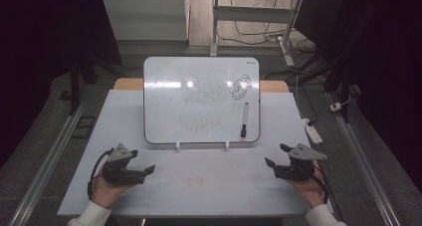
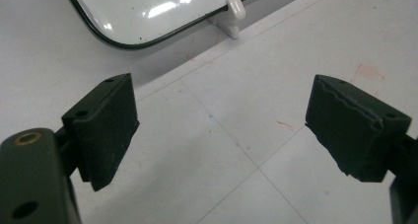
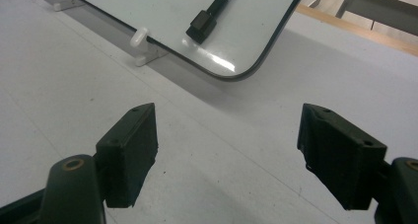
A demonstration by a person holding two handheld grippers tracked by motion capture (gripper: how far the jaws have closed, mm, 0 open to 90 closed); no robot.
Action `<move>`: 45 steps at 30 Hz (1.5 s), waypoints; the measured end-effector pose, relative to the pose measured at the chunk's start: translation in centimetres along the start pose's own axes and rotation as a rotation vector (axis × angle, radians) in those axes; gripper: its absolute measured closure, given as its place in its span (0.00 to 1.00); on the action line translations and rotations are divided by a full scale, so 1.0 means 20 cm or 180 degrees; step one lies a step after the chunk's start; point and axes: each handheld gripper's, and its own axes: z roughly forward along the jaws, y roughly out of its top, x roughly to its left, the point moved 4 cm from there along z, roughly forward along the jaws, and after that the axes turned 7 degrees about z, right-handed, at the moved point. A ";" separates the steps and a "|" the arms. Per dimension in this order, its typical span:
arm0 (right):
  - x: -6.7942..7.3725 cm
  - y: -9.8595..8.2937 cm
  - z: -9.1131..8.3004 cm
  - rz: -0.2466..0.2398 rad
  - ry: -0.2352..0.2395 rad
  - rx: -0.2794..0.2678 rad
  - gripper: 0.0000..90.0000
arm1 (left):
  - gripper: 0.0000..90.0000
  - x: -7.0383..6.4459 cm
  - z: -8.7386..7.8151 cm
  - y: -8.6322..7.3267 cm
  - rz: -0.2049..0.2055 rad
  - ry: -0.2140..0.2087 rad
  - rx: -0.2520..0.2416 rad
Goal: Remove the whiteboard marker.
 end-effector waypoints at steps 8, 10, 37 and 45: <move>0.01 0.00 0.00 0.0012 -0.0001 -0.0022 0.27 | 0.16 0.00 0.01 0.00 0.0042 0.0051 0.0020; 0.01 0.01 0.00 0.0014 -0.0018 -0.0032 0.27 | 0.16 0.00 0.01 0.00 0.0045 0.0071 0.0032; 0.14 0.41 0.17 0.0265 -0.0357 -0.0067 0.33 | 0.16 -0.03 0.02 0.00 0.0185 0.0114 0.0039; 0.13 0.53 0.31 0.0494 -0.0571 0.0002 0.40 | 0.16 -0.05 0.04 -0.01 0.0314 0.0087 0.0106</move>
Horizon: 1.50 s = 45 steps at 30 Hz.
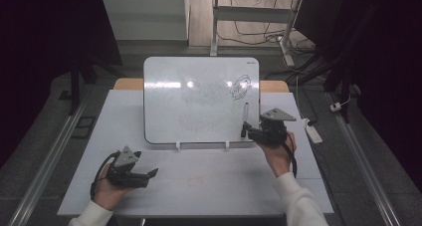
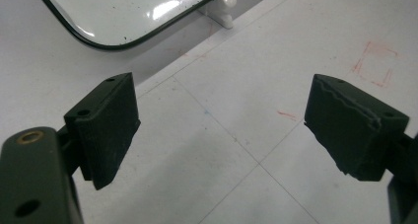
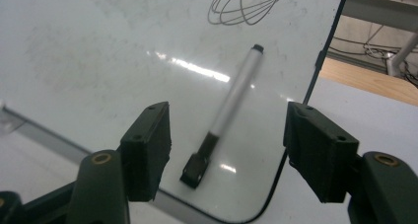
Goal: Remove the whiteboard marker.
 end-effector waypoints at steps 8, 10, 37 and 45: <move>0.01 0.05 0.12 0.0066 -0.0151 0.0055 0.45 | 0.16 -0.02 0.01 0.00 0.0073 -0.0001 0.0044; 0.01 0.05 0.15 0.0061 -0.0176 0.0062 0.47 | 0.15 -0.02 0.02 0.00 0.0085 -0.0006 0.0059; 0.03 0.08 0.34 0.0062 -0.0503 -0.0054 0.82 | 0.15 -0.02 0.03 -0.01 0.0139 -0.0031 0.0095; 0.05 0.10 0.35 0.0150 -0.0446 -0.0046 0.89 | 0.15 -0.02 0.02 -0.01 0.0120 -0.0048 0.0080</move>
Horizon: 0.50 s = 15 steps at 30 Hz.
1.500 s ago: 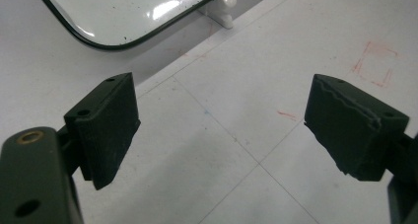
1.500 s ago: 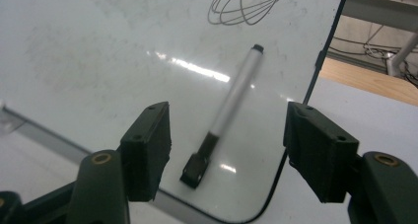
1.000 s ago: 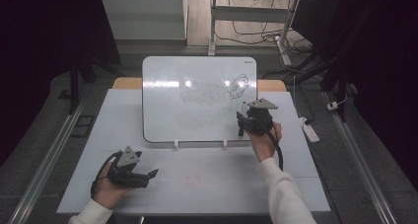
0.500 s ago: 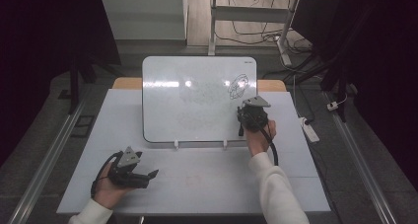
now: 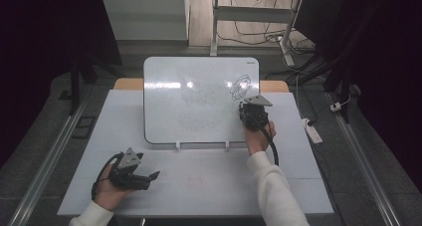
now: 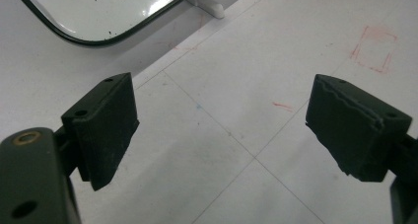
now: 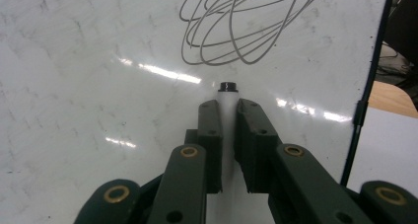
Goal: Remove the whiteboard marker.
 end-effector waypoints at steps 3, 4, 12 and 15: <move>0.00 0.00 0.00 0.0054 0.0026 0.0013 0.89 | 0.15 0.00 0.00 0.00 -0.0022 -0.0001 -0.0013; 0.00 0.00 0.00 0.0069 0.0035 0.0014 0.89 | 0.15 0.01 0.00 0.00 -0.0030 -0.0004 -0.0020; 0.00 0.01 -0.04 0.0067 0.0134 -0.0104 0.90 | 0.15 0.01 -0.01 0.00 -0.0037 0.0001 -0.0023; 0.00 0.01 -0.07 0.0051 0.0169 -0.0158 0.90 | 0.16 0.01 -0.01 0.00 -0.0054 -0.0001 -0.0044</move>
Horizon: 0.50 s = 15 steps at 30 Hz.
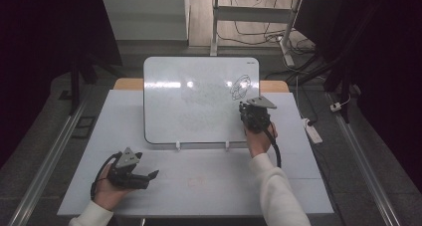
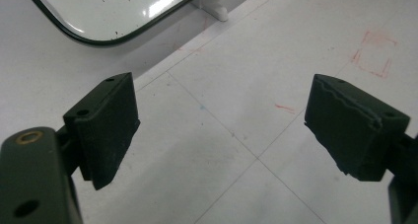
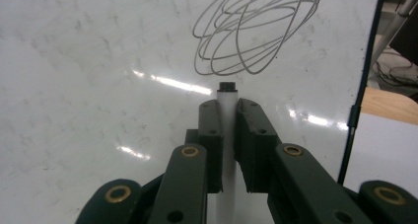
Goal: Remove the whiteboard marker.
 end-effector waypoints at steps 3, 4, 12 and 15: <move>0.00 -0.01 -0.06 0.0058 0.0137 -0.0117 0.90 | 0.19 -0.01 -0.03 0.02 -0.0012 0.0000 -0.0127; 0.00 -0.01 -0.08 0.0083 0.0186 -0.0140 0.90 | 0.20 -0.02 -0.05 0.03 -0.0018 -0.0004 -0.0208; 0.03 -0.02 -0.18 0.0185 0.0568 -0.0295 0.90 | 0.23 -0.05 -0.07 0.16 -0.0024 -0.0094 -0.0430; 0.04 -0.02 -0.20 0.0187 0.0660 -0.0323 0.90 | 0.24 -0.06 -0.05 0.23 -0.0023 -0.0154 -0.0473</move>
